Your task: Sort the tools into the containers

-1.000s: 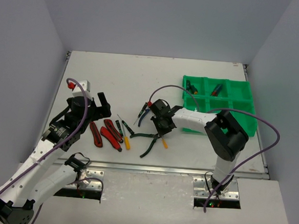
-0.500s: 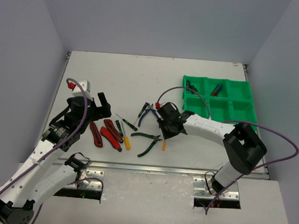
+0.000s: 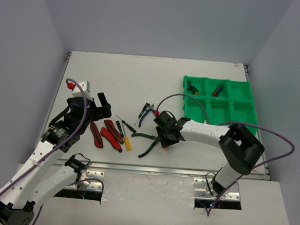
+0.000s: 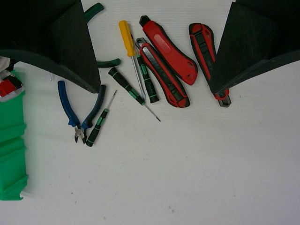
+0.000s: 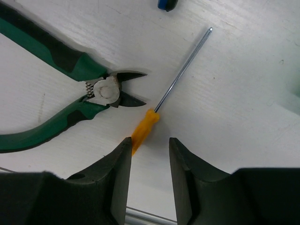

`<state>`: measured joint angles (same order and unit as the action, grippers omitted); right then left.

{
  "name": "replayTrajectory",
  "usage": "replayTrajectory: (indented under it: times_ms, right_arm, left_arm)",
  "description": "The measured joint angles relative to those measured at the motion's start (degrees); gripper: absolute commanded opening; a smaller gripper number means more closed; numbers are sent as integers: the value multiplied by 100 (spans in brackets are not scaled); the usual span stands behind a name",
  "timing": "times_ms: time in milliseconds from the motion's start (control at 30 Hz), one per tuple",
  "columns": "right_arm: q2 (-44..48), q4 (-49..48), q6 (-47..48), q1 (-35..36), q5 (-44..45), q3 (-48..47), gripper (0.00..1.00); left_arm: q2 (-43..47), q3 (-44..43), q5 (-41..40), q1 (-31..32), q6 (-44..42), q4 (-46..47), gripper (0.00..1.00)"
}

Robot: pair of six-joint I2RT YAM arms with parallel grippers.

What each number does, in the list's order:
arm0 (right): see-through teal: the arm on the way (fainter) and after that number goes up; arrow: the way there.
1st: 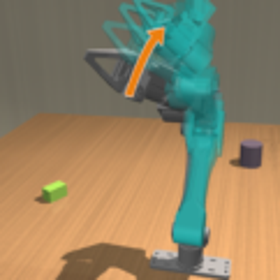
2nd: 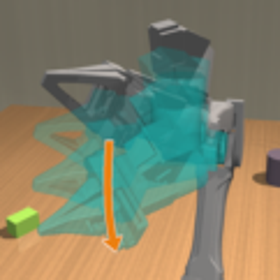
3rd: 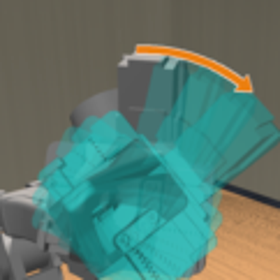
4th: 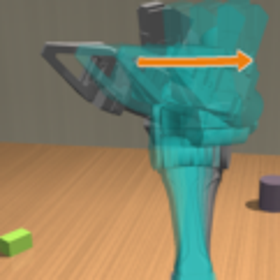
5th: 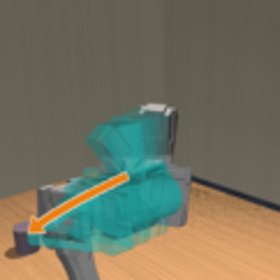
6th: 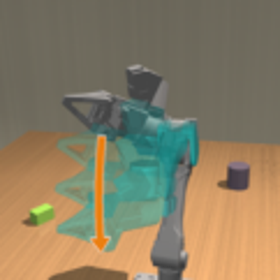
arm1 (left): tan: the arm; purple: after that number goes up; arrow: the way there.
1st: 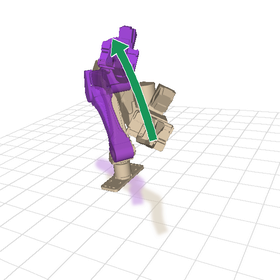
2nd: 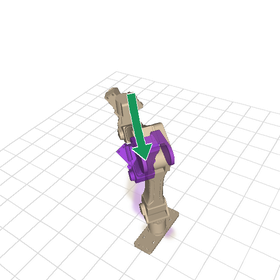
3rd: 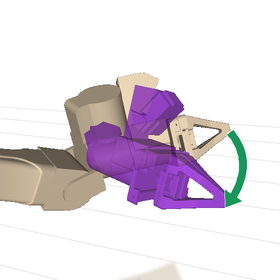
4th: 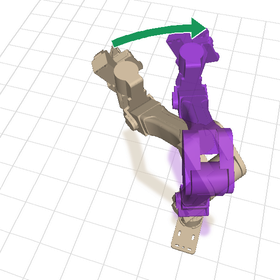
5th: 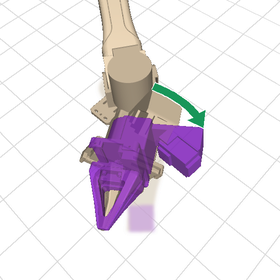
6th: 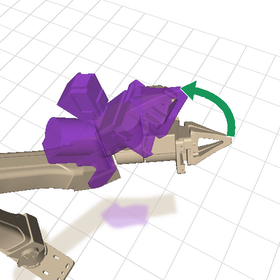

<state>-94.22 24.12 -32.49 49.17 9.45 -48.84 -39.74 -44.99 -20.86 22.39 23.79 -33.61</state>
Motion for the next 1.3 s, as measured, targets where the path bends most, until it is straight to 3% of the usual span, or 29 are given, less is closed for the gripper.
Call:
replayTrajectory:
  times_ms: [233,400,700,833,967,1133,1300]
  right_arm:
    - [-304,-143,-105,0,98,-104,28]
    - [-409,-175,-163,5,105,-220,0]
    - [-168,102,7,-217,404,-232,0]
    - [536,329,266,-1123,528,-318,0]
    - [918,469,492,-2526,832,-938,0]
    - [486,260,704,-3927,1459,-2141,1]
    - [-635,87,1126,-4804,1727,-3521,4]
  left_arm:
    - [18,0,15,0,0,4,100]
    - [41,0,32,0,-2,8,100]
    - [65,0,57,0,-22,39,100]
    - [129,2,59,0,-24,42,100]
    - [185,2,62,0,-39,44,100]
    - [208,9,155,0,-44,45,100]
    - [352,68,241,30,-50,74,100]
